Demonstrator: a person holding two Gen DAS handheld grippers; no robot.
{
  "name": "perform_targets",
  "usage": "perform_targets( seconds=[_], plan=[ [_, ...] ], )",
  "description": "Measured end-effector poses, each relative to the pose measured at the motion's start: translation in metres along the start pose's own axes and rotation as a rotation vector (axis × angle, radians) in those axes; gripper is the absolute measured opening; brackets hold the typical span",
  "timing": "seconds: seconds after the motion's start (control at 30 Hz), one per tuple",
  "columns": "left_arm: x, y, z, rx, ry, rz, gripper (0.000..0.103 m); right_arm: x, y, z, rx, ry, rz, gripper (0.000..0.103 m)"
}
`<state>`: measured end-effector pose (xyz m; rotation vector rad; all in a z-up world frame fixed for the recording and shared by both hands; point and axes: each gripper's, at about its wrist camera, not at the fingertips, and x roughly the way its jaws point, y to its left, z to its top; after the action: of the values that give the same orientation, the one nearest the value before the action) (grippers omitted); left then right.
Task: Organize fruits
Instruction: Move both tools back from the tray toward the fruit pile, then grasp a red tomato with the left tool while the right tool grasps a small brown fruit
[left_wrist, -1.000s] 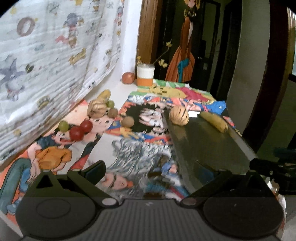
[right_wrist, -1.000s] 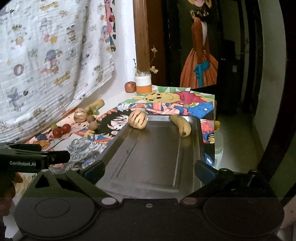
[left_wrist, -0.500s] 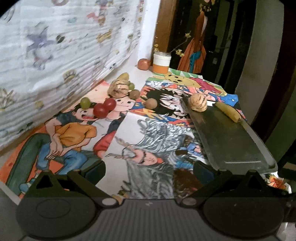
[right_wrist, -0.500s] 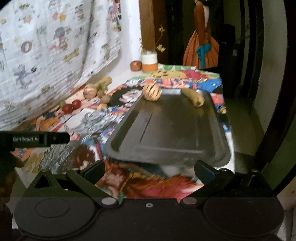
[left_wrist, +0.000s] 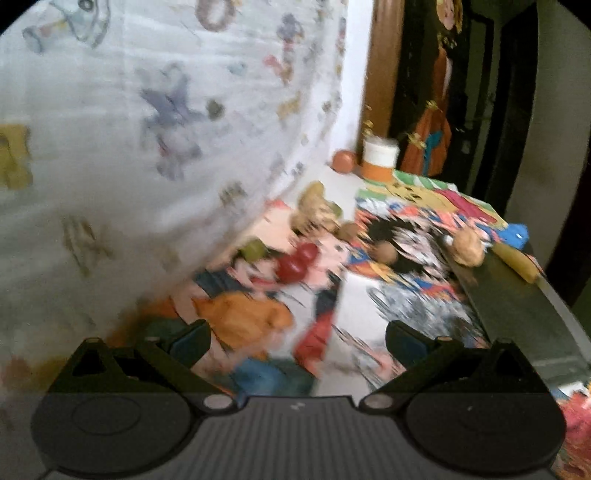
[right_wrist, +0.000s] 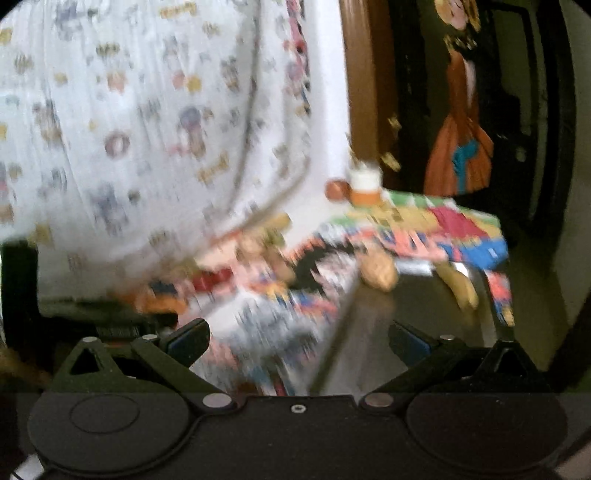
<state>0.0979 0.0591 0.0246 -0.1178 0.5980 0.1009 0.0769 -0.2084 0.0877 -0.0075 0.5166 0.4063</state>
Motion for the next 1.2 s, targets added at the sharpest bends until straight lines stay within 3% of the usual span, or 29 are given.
perform_targets(
  seconds=[0.27,0.6,0.73,0.87,0.93,1.2],
  plan=[
    [0.017,0.019,0.024,0.022,-0.036,-0.011,0.103,0.067,0.013,0.046,0.01,-0.002,0.059,0.103],
    [0.055,0.009,0.024,0.103,0.001,-0.052,0.103,0.163,0.007,0.053,-0.031,0.104,0.139,0.102],
    [0.072,0.007,0.026,0.095,0.019,-0.036,0.103,0.195,0.006,0.049,-0.086,0.14,0.142,0.095],
    [0.086,0.008,0.03,0.06,0.031,-0.026,0.1,0.222,-0.003,0.044,-0.063,0.184,0.15,0.085],
    [0.092,0.008,0.032,0.049,0.033,-0.028,0.096,0.231,-0.005,0.042,-0.067,0.192,0.15,0.078],
    [0.109,0.002,0.034,0.054,0.05,-0.034,0.081,0.248,-0.002,0.034,-0.121,0.202,0.13,0.067]
  ],
)
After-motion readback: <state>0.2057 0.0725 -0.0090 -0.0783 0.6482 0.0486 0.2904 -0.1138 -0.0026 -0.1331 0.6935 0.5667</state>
